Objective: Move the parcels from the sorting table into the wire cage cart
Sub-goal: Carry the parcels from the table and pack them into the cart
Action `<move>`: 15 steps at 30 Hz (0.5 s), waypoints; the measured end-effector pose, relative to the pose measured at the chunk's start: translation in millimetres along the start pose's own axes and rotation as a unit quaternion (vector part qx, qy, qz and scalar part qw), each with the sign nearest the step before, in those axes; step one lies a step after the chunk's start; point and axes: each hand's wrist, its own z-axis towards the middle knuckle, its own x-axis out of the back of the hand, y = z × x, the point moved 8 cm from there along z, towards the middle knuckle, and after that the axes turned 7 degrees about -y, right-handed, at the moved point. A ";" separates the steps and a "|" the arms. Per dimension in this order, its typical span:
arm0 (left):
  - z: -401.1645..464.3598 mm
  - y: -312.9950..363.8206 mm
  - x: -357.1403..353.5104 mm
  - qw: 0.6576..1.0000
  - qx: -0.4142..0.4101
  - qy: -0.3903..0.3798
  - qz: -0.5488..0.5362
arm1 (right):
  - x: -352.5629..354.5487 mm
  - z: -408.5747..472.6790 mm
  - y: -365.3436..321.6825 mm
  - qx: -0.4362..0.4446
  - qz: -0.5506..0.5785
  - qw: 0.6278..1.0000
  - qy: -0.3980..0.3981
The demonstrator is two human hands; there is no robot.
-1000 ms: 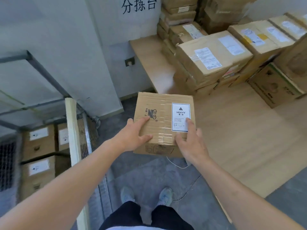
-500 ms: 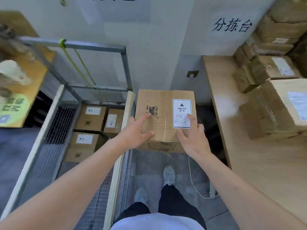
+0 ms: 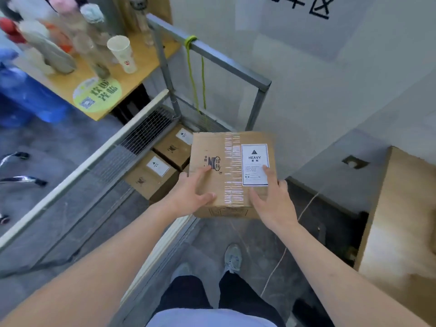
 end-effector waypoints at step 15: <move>-20.0 -104.3 60.9 0.962 0.084 0.187 -0.181 | -67.4 93.0 -127.5 0.193 -0.033 0.974 -0.117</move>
